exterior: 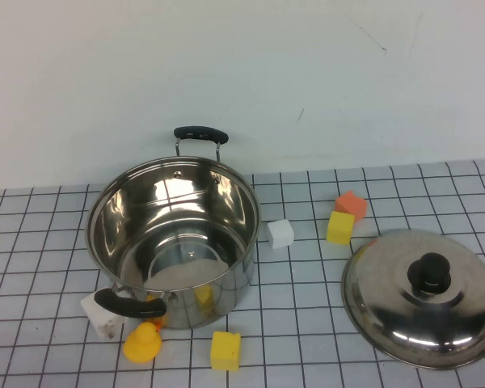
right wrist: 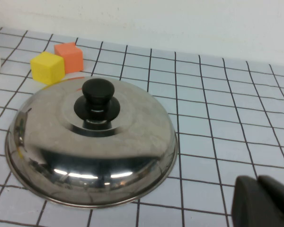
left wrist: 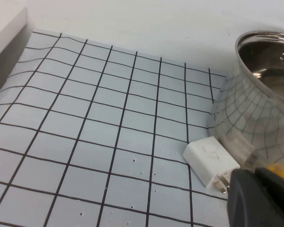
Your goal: Cover the pot
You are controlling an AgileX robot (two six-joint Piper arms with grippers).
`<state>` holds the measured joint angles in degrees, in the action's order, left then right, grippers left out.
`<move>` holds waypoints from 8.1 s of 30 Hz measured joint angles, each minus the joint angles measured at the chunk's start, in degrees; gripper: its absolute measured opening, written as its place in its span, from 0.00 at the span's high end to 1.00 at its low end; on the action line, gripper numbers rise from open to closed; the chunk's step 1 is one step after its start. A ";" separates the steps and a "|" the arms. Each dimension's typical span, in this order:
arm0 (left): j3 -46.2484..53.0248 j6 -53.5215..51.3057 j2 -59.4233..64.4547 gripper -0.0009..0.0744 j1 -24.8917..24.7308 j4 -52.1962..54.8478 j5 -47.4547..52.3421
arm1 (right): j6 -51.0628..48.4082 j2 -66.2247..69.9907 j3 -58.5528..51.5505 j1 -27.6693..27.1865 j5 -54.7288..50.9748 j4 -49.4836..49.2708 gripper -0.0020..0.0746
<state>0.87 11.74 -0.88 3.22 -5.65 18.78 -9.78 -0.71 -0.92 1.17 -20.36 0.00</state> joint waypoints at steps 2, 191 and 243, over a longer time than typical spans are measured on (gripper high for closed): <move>0.00 0.00 0.00 0.99 0.00 0.00 0.00 | 0.00 0.00 0.00 0.00 0.00 0.00 0.98; 0.00 0.18 0.00 0.99 0.00 0.00 0.00 | 62.26 124.37 90.21 38.40 47.56 61.07 0.53; 0.00 0.01 0.00 0.99 0.00 0.00 0.00 | 65.95 107.38 82.37 38.83 41.47 60.01 0.37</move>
<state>0.87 11.75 -0.88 3.22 -5.65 18.78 56.17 106.67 81.44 39.99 21.11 60.01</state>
